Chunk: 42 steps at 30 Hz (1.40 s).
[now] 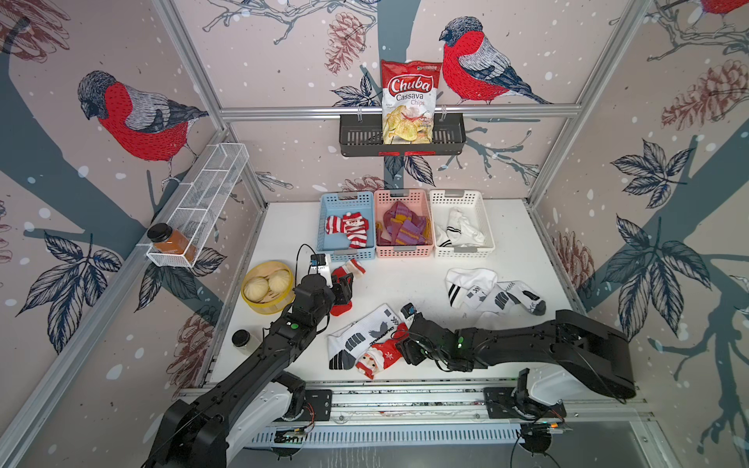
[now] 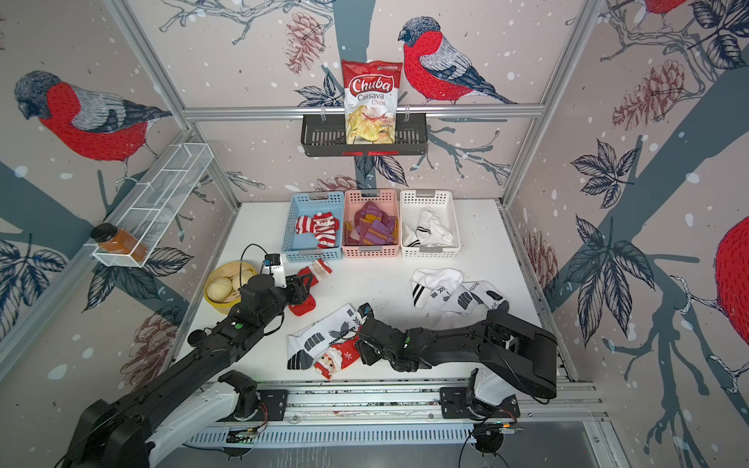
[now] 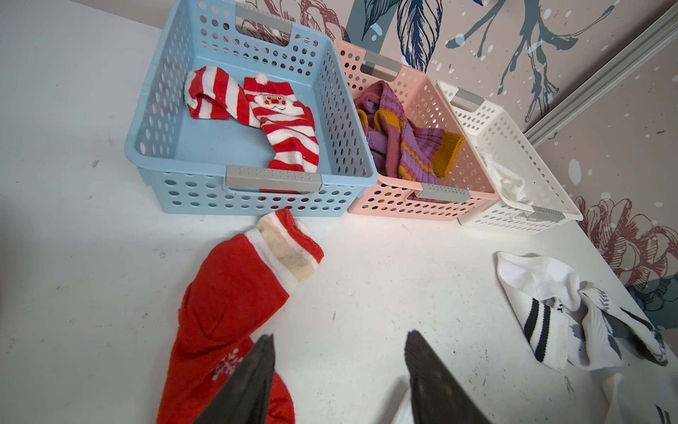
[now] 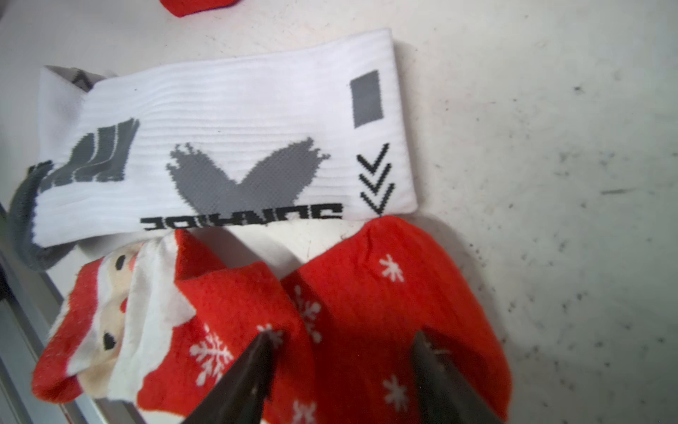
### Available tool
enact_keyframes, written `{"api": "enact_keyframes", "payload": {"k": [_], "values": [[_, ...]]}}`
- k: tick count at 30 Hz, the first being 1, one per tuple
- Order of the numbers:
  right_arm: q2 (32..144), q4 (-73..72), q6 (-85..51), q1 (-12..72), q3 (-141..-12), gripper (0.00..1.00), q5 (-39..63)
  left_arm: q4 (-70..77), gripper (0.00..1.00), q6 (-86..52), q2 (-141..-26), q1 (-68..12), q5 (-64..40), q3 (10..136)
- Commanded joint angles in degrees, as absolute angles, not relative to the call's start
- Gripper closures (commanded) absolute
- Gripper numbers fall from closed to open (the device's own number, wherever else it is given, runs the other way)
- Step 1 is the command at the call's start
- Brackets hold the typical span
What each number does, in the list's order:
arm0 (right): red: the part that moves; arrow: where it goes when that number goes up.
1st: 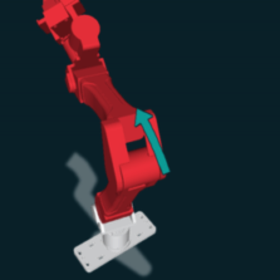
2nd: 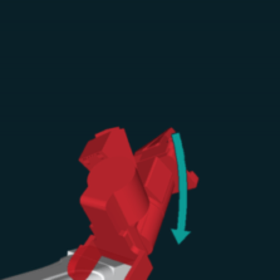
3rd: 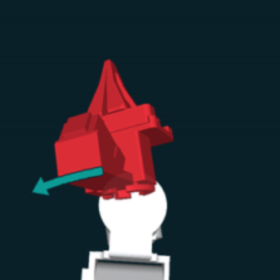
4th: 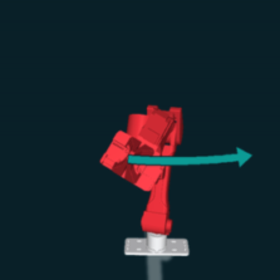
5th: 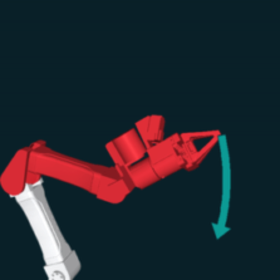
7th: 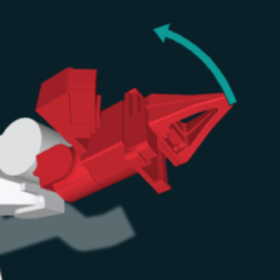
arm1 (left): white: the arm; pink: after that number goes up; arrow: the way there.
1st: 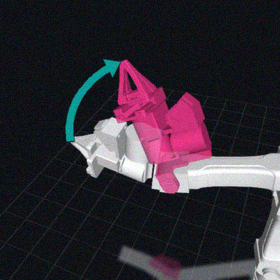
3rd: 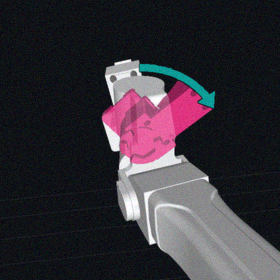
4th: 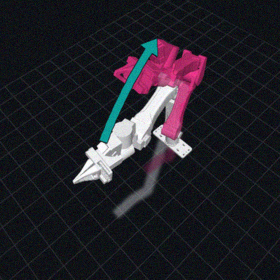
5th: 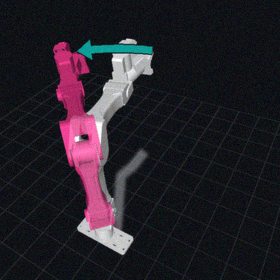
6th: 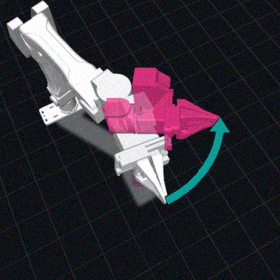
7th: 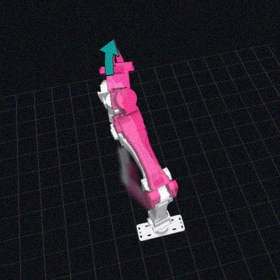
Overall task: Sort the socks into the basket by color
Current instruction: Move the sock to the center of the board.
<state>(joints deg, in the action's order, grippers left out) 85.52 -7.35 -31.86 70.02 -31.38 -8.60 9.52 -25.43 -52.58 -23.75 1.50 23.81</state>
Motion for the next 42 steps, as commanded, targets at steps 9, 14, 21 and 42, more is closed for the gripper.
{"api": "enact_keyframes", "payload": {"k": [9, 14, 21, 42], "values": [[81.64, -3.19, -34.27, 65.56, -29.53, 0.73, -11.62, 9.36, 0.43, -24.77, -52.86, -23.73, 1.12, 23.97], [79.27, -2.85, -34.13, 62.31, -29.65, 0.8, -12.4, 9.84, 0.43, -24.66, -53.51, -23.75, 0.14, 23.96], [75.25, -2.1, -30.65, 59.06, -32.61, 0.83, -12.55, 10.53, 0.43, -24.53, -54.23, -23.73, -1.49, 24.17], [76.78, -0.35, -28.15, 61.98, -32.12, 0.14, -5.88, 11.16, 0.41, -23.03, -56.31, -23.82, -5.69, 24.78]]}}
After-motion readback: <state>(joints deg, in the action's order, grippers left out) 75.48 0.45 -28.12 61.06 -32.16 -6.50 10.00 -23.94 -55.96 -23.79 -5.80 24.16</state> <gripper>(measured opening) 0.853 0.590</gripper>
